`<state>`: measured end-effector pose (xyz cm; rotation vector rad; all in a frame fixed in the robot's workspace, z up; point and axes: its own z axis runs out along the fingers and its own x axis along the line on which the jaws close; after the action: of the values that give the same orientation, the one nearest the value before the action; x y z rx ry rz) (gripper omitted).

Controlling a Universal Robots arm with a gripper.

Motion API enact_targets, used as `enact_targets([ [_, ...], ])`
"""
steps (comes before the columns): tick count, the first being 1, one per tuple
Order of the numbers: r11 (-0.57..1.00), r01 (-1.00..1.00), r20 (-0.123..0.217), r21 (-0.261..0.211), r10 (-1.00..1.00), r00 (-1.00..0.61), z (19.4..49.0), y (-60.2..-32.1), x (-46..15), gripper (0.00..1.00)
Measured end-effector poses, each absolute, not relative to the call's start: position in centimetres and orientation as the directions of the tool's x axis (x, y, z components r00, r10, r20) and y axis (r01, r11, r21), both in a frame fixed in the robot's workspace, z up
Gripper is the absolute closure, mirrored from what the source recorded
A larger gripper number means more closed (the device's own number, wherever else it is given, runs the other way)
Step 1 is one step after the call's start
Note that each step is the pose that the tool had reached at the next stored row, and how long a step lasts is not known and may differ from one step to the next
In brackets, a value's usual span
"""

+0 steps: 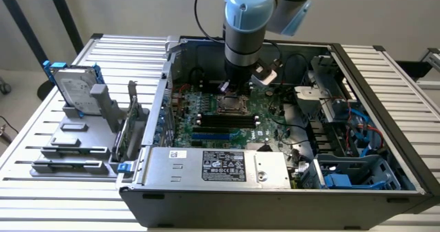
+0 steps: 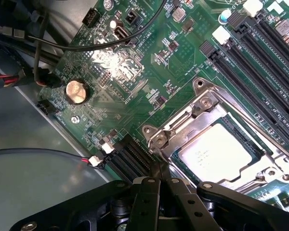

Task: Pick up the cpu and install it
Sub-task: 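Install the first cpu locking lever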

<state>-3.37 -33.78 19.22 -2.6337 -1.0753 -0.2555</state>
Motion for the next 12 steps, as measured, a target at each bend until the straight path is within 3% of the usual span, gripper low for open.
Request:
enact_targets([
  [12, -0.682, 0.705, 0.266, -0.195, 0.655, 0.707, 19.48, -33.82, -3.32, 0.89],
])
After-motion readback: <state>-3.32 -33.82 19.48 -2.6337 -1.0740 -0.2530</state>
